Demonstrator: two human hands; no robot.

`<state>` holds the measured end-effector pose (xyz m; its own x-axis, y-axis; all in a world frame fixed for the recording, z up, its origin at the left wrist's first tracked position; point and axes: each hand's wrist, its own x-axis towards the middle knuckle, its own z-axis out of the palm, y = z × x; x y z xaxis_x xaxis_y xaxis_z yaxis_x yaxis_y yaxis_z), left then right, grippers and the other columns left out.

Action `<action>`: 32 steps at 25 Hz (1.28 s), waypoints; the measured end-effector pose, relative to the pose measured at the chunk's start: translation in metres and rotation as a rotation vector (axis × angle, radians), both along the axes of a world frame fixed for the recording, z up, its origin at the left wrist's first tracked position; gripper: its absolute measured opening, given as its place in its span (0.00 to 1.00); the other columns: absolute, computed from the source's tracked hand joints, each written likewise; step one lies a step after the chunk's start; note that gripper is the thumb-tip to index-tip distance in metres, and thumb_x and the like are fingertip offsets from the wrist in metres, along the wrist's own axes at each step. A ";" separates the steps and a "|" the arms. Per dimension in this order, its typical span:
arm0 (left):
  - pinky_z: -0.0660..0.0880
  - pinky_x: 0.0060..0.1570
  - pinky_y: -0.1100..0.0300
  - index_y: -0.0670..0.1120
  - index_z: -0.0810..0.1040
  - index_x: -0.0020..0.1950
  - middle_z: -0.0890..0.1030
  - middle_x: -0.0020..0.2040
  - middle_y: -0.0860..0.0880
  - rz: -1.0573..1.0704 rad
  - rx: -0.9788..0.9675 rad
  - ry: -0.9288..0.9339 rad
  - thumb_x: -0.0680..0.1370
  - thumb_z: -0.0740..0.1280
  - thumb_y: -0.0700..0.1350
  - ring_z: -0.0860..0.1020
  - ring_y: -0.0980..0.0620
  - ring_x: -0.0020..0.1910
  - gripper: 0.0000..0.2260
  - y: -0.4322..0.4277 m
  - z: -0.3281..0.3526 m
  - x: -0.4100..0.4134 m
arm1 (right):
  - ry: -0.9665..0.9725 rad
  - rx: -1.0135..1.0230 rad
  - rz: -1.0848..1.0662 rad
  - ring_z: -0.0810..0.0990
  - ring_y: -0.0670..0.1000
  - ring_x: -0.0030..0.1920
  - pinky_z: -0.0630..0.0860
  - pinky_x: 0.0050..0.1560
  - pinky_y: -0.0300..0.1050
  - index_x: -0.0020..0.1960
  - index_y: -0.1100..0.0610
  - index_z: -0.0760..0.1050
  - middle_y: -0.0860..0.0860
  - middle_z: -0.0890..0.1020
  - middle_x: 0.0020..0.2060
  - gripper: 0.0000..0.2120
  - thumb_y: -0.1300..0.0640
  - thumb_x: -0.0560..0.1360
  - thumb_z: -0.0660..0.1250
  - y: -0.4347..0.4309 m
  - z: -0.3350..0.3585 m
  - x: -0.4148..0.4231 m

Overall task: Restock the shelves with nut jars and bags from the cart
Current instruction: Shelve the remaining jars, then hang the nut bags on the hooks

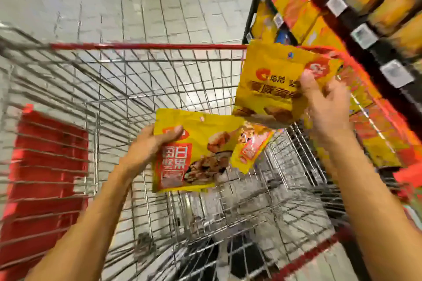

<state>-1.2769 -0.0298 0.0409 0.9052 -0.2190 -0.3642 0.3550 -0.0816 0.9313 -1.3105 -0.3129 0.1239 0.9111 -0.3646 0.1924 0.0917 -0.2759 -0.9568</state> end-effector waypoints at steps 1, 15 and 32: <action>0.76 0.32 0.68 0.46 0.81 0.39 0.84 0.33 0.54 -0.004 -0.036 -0.041 0.65 0.70 0.49 0.82 0.59 0.31 0.08 -0.015 0.027 0.001 | -0.067 0.026 -0.082 0.76 0.40 0.43 0.76 0.49 0.42 0.38 0.42 0.81 0.34 0.81 0.33 0.10 0.46 0.74 0.63 -0.020 0.027 -0.026; 0.73 0.29 0.70 0.48 0.80 0.38 0.80 0.27 0.58 -0.527 -0.436 -0.371 0.80 0.60 0.47 0.77 0.63 0.27 0.14 -0.393 0.216 -0.242 | -0.398 0.004 -0.953 0.77 0.31 0.30 0.71 0.33 0.28 0.39 0.51 0.75 0.34 0.80 0.26 0.09 0.53 0.77 0.62 -0.208 0.180 -0.477; 0.77 0.30 0.64 0.49 0.80 0.46 0.85 0.34 0.53 -0.762 -0.583 -0.454 0.74 0.70 0.51 0.83 0.55 0.32 0.06 -0.625 0.290 -0.331 | -0.361 0.002 -1.150 0.84 0.46 0.36 0.79 0.30 0.38 0.41 0.52 0.78 0.47 0.85 0.34 0.13 0.47 0.77 0.61 -0.348 0.213 -0.564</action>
